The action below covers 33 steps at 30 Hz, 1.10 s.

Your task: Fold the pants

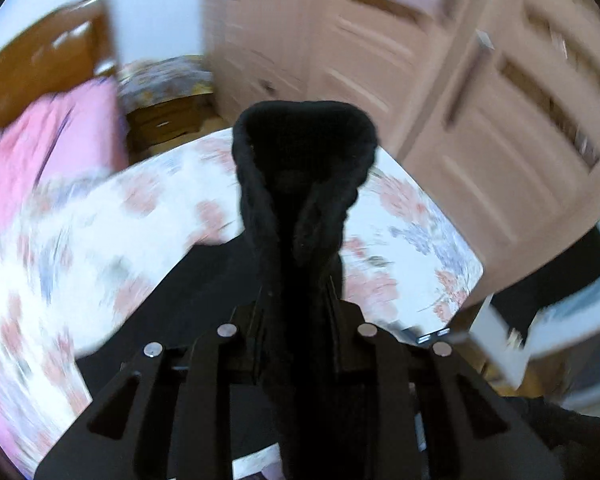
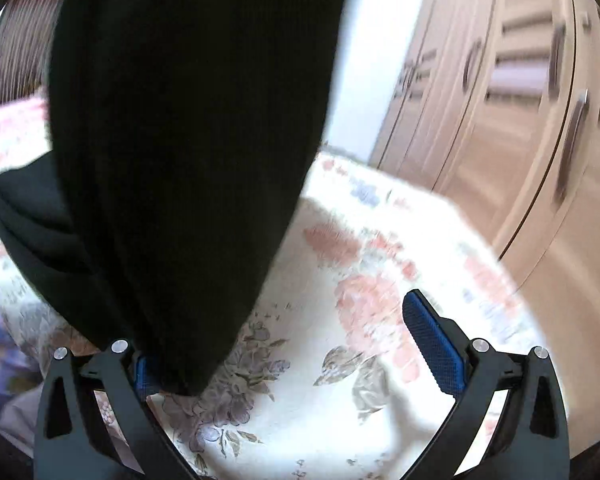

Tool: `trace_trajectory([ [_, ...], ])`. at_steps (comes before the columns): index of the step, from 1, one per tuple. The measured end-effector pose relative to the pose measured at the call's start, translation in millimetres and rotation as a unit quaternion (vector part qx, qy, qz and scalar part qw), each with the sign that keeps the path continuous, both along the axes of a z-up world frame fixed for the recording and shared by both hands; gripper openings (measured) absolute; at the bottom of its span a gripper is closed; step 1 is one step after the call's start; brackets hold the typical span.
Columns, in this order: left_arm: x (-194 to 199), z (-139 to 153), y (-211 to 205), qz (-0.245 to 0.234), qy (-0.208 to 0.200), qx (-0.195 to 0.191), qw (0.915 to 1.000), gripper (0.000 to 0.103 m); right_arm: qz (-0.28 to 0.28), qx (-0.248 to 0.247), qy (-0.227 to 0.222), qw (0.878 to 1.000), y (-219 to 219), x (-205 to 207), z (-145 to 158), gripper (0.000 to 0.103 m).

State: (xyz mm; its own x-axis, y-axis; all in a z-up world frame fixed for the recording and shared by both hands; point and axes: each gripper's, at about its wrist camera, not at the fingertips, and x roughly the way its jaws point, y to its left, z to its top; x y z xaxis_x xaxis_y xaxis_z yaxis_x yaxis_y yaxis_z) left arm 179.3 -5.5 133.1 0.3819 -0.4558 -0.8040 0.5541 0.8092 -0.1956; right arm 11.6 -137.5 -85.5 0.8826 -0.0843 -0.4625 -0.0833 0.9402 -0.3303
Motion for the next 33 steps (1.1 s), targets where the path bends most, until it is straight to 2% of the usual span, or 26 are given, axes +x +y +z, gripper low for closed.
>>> trace_trajectory([
  [2, 1, -31, 76, 0.041, 0.014, -0.060, 0.9972, 0.022, 0.006, -0.037, -0.021, 0.999, 14, -4, 3, 0.098],
  [5, -8, -108, 167, 0.091, 0.038, -0.149, 0.9840, 0.022, 0.017, -0.078, -0.028, 0.996, 29, -6, 1, 0.098],
  [6, -10, -137, 187, 0.112, 0.049, -0.164, 0.9789, 0.022, 0.020, -0.095, -0.024, 0.995, 35, -4, -4, 0.098],
  [7, -12, -173, 206, 0.138, 0.073, -0.187, 0.9698, 0.022, 0.021, -0.103, -0.021, 0.994, 40, -1, -8, 0.098],
  [9, -13, -213, 222, 0.158, 0.093, -0.220, 0.9581, 0.023, 0.020, -0.107, -0.017, 0.994, 46, 5, -11, 0.098],
  [10, -16, -224, 227, 0.161, 0.090, -0.248, 0.9510, 0.023, 0.020, -0.112, -0.017, 0.993, 48, 6, -10, 0.098],
  [11, -19, -225, 234, 0.159, 0.079, -0.282, 0.9428, 0.022, 0.020, -0.121, -0.018, 0.992, 52, 9, -13, 0.098],
  [12, -20, -223, 235, 0.159, 0.074, -0.287, 0.9416, 0.022, 0.021, -0.138, -0.020, 0.990, 55, 9, -12, 0.098],
  [13, -21, -216, 234, 0.158, 0.065, -0.289, 0.9419, 0.022, 0.020, -0.146, -0.024, 0.989, 59, 6, -12, 0.098],
  [16, -26, -177, 223, 0.143, 0.021, -0.271, 0.9518, 0.021, 0.015, -0.165, -0.041, 0.985, 69, 3, -3, 0.098],
  [19, -27, -154, 230, 0.140, 0.007, -0.269, 0.9528, 0.021, 0.020, -0.160, -0.048, 0.986, 81, -1, 5, 0.098],
  [22, -23, -169, 253, 0.163, 0.033, -0.262, 0.9508, 0.021, 0.048, -0.172, -0.051, 0.983, 95, -4, 2, 0.098],
  [24, -11, -205, 266, 0.185, 0.079, -0.266, 0.9426, 0.023, 0.060, -0.184, -0.035, 0.980, 101, -1, -8, 0.098],
  [25, -7, -223, 268, 0.192, 0.094, -0.261, 0.9415, 0.025, 0.064, -0.192, -0.024, 0.979, 103, 2, -15, 0.098],
  [26, -7, -235, 274, 0.193, 0.094, -0.286, 0.9339, 0.029, 0.068, -0.196, -0.017, 0.978, 103, 3, -18, 0.098],
  [27, -9, -240, 283, 0.192, 0.092, -0.321, 0.9229, 0.031, 0.075, -0.201, -0.010, 0.977, 104, 3, -22, 0.098],
  [28, -12, -240, 286, 0.196, 0.088, -0.330, 0.9193, 0.033, 0.081, -0.202, -0.011, 0.976, 103, 1, -22, 0.098],
  [29, -16, -237, 288, 0.204, 0.082, -0.329, 0.9185, 0.039, 0.094, -0.196, -0.009, 0.976, 102, -3, -19, 0.098],
  [31, -23, -227, 289, 0.224, 0.067, -0.310, 0.9215, 0.050, 0.147, -0.158, 0.004, 0.976, 96, -13, -8, 0.098],
  [32, -34, -213, 289, 0.265, 0.039, -0.267, 0.9258, 0.057, 0.182, -0.128, 0.011, 0.975, 90, -21, 1, 0.098],
  [33, -41, -205, 290, 0.293, 0.018, -0.235, 0.9265, 0.067, 0.217, -0.096, 0.015, 0.971, 83, -29, 11, 0.098],
])
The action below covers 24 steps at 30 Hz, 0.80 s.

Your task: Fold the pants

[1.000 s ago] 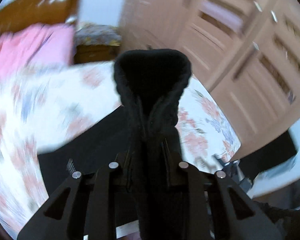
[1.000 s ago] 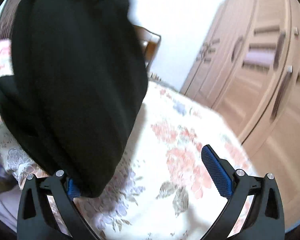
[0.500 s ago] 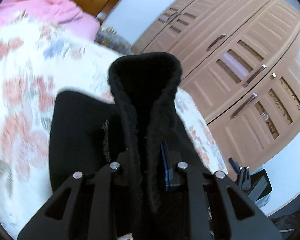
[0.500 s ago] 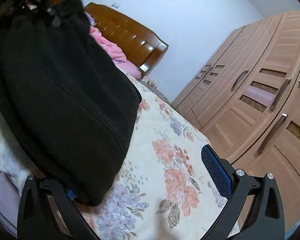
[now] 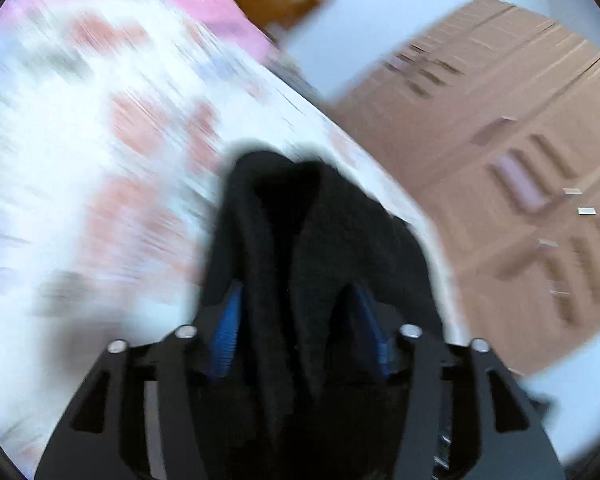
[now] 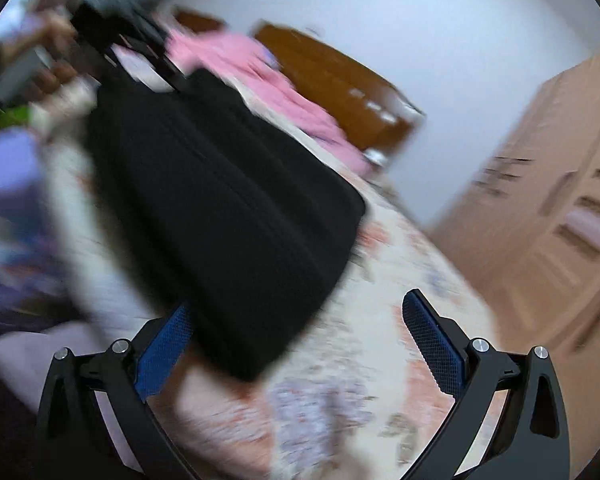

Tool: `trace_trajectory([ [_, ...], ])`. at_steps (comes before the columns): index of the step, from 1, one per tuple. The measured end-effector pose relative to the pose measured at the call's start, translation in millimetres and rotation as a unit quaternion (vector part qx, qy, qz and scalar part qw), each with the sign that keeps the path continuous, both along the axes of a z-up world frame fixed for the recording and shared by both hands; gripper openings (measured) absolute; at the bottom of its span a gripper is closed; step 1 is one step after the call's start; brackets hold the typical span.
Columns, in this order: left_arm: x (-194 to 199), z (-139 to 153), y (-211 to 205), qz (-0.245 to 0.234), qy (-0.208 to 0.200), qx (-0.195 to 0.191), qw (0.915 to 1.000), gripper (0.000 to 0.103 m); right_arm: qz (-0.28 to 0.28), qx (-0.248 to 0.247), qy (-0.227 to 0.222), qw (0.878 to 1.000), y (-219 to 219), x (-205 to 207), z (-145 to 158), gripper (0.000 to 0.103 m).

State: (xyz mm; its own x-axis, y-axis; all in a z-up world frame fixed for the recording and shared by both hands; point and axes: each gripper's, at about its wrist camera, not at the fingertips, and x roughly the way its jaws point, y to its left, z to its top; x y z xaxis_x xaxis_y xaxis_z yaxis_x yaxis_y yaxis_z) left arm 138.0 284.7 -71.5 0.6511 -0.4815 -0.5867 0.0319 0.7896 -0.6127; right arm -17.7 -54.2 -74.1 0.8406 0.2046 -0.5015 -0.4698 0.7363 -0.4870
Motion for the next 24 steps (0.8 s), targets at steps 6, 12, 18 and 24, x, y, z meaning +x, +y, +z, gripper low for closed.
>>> trace_trajectory([
  [6, -46, 81, -67, 0.004, -0.100, 0.150, 0.9836, 0.081, 0.048, 0.211, 0.067, 0.974, -55, 14, 58, 0.098],
  [12, -23, 66, -160, -0.159, -0.072, 0.173, 0.9695, 0.080, -0.056, 0.331, 0.164, 0.928, -93, 132, 55, 0.097],
  [18, -15, 16, -102, -0.129, -0.019, 0.117, 0.9845, 0.037, -0.074, 0.239, 0.175, 0.952, -51, 182, 41, 0.089],
  [24, -25, 12, -87, -0.112, -0.032, 0.079, 0.9901, 0.034, -0.014, 0.232, 0.250, 0.940, 12, 218, 33, 0.078],
])
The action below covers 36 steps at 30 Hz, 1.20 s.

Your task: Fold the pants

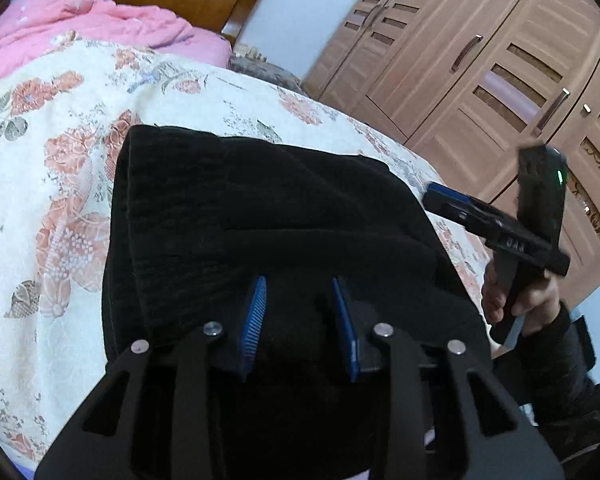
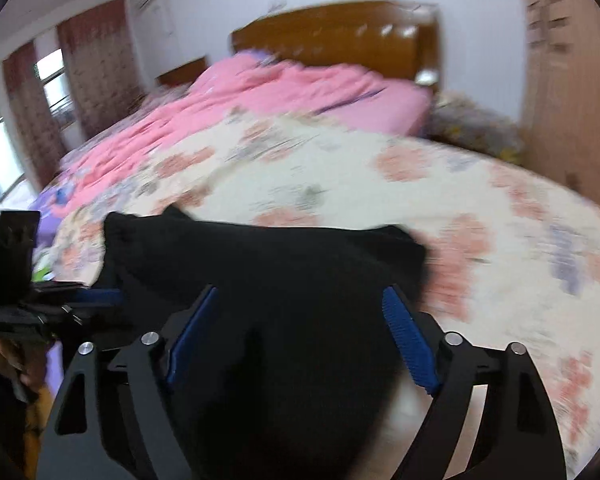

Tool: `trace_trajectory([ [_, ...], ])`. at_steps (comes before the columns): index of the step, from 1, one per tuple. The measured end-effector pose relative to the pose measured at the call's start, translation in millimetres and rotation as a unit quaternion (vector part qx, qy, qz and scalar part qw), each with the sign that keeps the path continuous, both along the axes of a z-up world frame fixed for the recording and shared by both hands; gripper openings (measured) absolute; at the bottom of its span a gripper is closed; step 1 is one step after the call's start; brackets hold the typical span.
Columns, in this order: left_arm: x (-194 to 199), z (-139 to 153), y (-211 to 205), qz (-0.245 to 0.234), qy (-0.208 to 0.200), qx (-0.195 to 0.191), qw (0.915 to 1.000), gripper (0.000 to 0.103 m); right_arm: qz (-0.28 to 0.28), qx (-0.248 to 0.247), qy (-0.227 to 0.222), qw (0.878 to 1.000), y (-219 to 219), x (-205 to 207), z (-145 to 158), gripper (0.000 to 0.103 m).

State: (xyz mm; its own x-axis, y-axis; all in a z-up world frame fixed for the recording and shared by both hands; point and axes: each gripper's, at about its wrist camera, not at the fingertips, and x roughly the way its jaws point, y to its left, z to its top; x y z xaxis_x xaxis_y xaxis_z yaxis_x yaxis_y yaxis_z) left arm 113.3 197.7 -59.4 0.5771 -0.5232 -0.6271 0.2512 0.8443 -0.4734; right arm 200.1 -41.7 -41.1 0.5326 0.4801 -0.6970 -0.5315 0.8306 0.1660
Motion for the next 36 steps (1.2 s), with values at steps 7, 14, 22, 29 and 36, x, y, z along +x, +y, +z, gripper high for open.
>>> trace_trajectory([
  [7, -2, -7, 12, 0.019, -0.010, -0.025, 0.9994, 0.018, 0.020, -0.047, 0.133, 0.990, 52, 62, -30, 0.090],
  [14, 3, -13, 20, 0.024, -0.010, -0.046, 0.9986, 0.013, 0.001, -0.059, 0.113, 0.992, 60, 63, -28, 0.098],
  [22, -21, 21, 29, 0.076, -0.047, -0.045, 0.9950, 0.060, -0.018, -0.029, 0.041, 0.999, 7, 6, 14, 0.098],
  [29, -18, 29, 66, 0.118, -0.014, -0.020, 0.9927, 0.090, -0.079, 0.131, 0.149, 0.977, -114, -52, -16, 0.098],
  [36, 14, -19, 68, 0.086, 0.078, -0.063, 0.9913, 0.090, -0.020, 0.148, 0.210, 0.966, -92, -58, -50, 0.080],
])
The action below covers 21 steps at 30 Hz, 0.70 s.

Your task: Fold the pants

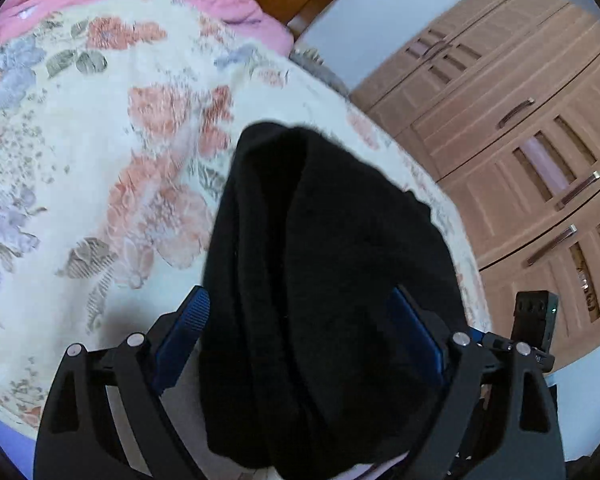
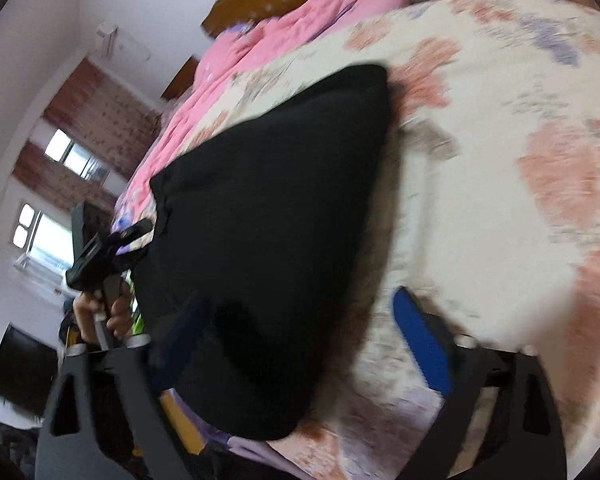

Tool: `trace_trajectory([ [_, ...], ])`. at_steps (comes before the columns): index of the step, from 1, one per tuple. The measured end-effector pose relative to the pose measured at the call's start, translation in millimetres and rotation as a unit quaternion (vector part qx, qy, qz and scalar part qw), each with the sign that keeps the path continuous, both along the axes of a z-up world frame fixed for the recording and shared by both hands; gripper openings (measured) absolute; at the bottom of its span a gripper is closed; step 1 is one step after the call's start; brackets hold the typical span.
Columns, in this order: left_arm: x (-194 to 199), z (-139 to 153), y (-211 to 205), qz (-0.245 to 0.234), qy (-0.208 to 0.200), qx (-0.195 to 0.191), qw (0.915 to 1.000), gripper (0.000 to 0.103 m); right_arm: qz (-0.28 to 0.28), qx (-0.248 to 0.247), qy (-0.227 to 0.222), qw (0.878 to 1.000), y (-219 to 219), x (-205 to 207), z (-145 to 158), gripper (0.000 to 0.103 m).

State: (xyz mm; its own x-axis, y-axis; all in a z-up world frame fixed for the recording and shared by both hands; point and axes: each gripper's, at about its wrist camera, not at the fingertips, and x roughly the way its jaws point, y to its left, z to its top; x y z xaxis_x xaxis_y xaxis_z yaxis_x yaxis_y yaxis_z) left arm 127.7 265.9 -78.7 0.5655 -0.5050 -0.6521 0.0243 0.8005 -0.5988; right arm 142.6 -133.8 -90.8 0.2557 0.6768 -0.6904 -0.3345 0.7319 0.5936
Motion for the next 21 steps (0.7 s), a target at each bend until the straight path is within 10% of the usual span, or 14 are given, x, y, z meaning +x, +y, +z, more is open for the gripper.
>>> trace_trajectory([
  [8, 7, -1, -17, -0.026, 0.026, 0.030, 0.9989, 0.078, -0.004, 0.050, -0.013, 0.999, 1, 3, -2, 0.040],
  [12, 8, 4, -41, -0.045, 0.019, 0.022, 0.9985, 0.076, -0.031, 0.017, -0.049, 0.998, -18, -2, 12, 0.038],
  [15, 11, 8, -61, -0.050, 0.009, 0.058, 0.9970, 0.077, -0.047, -0.027, -0.049, 0.997, -29, 0, 14, 0.040],
  [17, 6, 25, -57, -0.005, -0.009, 0.087, 0.9961, 0.076, -0.061, -0.098, -0.080, 0.990, -22, -6, 26, 0.077],
  [21, -9, 93, -71, 0.005, -0.105, 0.111, 0.9882, 0.077, -0.071, -0.156, -0.191, 0.966, -4, -20, 71, 0.080],
])
